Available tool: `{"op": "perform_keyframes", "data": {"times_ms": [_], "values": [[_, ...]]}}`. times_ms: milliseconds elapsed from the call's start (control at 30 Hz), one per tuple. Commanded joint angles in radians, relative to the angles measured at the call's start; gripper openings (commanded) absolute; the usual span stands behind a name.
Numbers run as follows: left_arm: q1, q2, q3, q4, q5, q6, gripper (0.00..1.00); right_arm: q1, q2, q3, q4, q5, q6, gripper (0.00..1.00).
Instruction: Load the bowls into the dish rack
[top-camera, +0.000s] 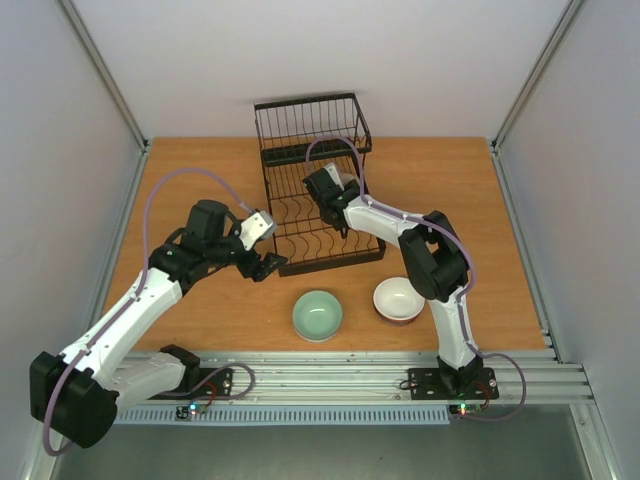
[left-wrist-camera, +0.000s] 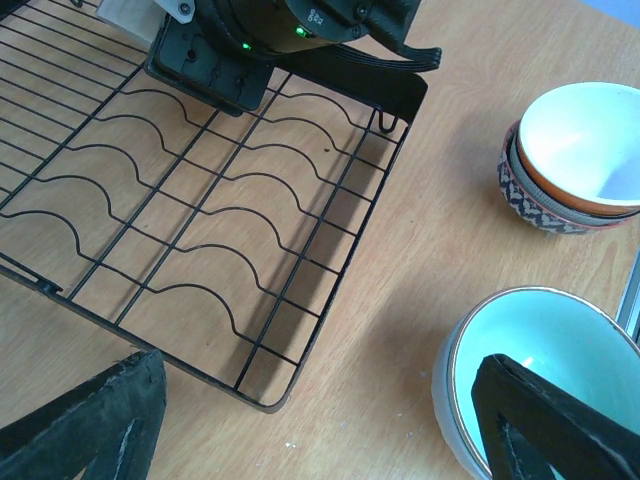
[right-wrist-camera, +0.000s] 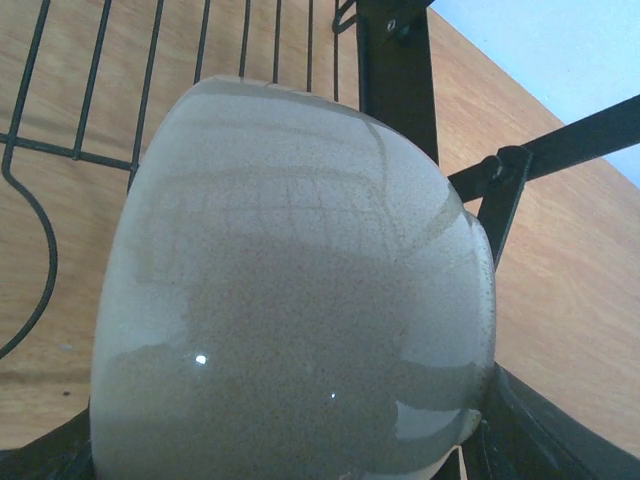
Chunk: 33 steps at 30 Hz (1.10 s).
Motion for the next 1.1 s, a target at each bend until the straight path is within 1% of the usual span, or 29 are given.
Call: {"op": "perform_keyframes", "data": {"times_ms": [0, 67, 100, 133, 167, 200, 267, 367, 500, 567, 633, 800, 867, 933, 1067], "values": [[-0.002, -0.009, -0.009, 0.035, 0.007, 0.013, 0.84, -0.024, 0.009, 0.028, 0.006, 0.018, 0.037, 0.03], [-0.002, -0.005, -0.009, 0.034, 0.01, 0.014, 0.84, -0.031, 0.002, 0.024, -0.003, 0.015, 0.052, 0.12], [-0.002, -0.005, -0.009, 0.033, 0.012, 0.014, 0.84, -0.033, -0.002, 0.018, -0.002, 0.021, 0.056, 0.21], [-0.002, -0.003, -0.01, 0.033, 0.015, 0.016, 0.84, -0.033, -0.009, 0.012, 0.0, 0.033, 0.06, 0.33], [-0.002, -0.001, -0.009, 0.032, 0.016, 0.016, 0.84, -0.034, -0.015, 0.005, 0.003, 0.043, 0.061, 0.43], [-0.002, 0.001, -0.009, 0.032, 0.019, 0.015, 0.84, -0.035, -0.023, -0.003, 0.008, 0.05, 0.061, 0.5], [-0.002, 0.004, -0.008, 0.033, 0.022, 0.017, 0.84, -0.035, -0.034, -0.017, 0.02, 0.066, 0.056, 0.59], [-0.002, 0.009, -0.009, 0.029, 0.027, 0.017, 0.84, -0.035, -0.044, -0.025, 0.022, 0.082, 0.047, 0.69], [-0.002, 0.01, -0.009, 0.025, 0.029, 0.021, 0.84, -0.038, -0.088, -0.054, 0.021, 0.054, 0.065, 0.83], [-0.002, 0.009, -0.009, 0.023, 0.032, 0.022, 0.84, -0.043, -0.119, -0.07, 0.018, 0.041, 0.08, 0.87], [-0.002, 0.011, -0.009, 0.024, 0.035, 0.022, 0.84, -0.048, -0.144, -0.081, 0.02, 0.039, 0.082, 0.88], [-0.002, 0.014, -0.011, 0.021, 0.042, 0.025, 0.84, -0.068, -0.185, -0.097, 0.021, 0.041, 0.079, 0.9], [-0.002, 0.017, -0.011, 0.021, 0.042, 0.025, 0.84, -0.074, -0.211, -0.111, 0.027, 0.009, 0.081, 0.9], [-0.002, 0.026, -0.008, 0.018, 0.046, 0.027, 0.84, -0.075, -0.257, -0.14, 0.041, -0.062, 0.079, 0.9], [-0.015, 0.087, 0.022, -0.038, 0.082, 0.041, 0.81, -0.075, -0.368, -0.217, 0.046, -0.317, 0.124, 0.9]]}}
